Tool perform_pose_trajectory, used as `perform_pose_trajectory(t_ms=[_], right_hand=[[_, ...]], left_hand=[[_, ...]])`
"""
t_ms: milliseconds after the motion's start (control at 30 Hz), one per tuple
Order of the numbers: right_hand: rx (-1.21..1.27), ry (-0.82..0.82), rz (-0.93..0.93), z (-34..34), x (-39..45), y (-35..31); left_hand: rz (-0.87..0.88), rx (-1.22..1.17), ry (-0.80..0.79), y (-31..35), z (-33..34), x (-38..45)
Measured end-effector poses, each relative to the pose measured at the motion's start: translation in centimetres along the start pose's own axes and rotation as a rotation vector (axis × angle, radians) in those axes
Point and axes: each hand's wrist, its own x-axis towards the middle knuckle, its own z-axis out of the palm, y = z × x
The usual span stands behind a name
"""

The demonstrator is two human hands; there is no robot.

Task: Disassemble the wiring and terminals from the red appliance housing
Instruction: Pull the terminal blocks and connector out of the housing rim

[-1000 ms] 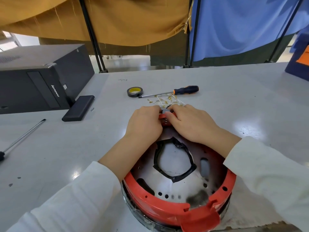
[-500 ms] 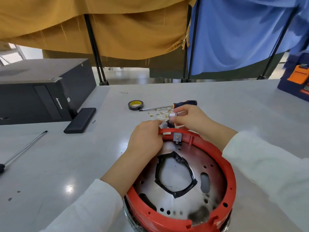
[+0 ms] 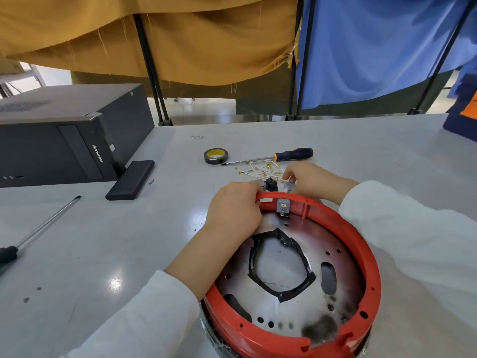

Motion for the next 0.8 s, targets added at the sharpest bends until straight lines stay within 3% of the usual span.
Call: perform_pose_trajectory(t_ms=[433,800], right_hand=[[0.26,0.141,-0.076,-1.4,-3.4,-1.3],[0.108,0.061,-0.223,0.0,-7.4,-2.9]], left_hand=[[-0.033,-0.04,0.003,0.0,0.1,0.1],[-0.192,-0.017,-0.016,0.0,-0.8,-0.1]])
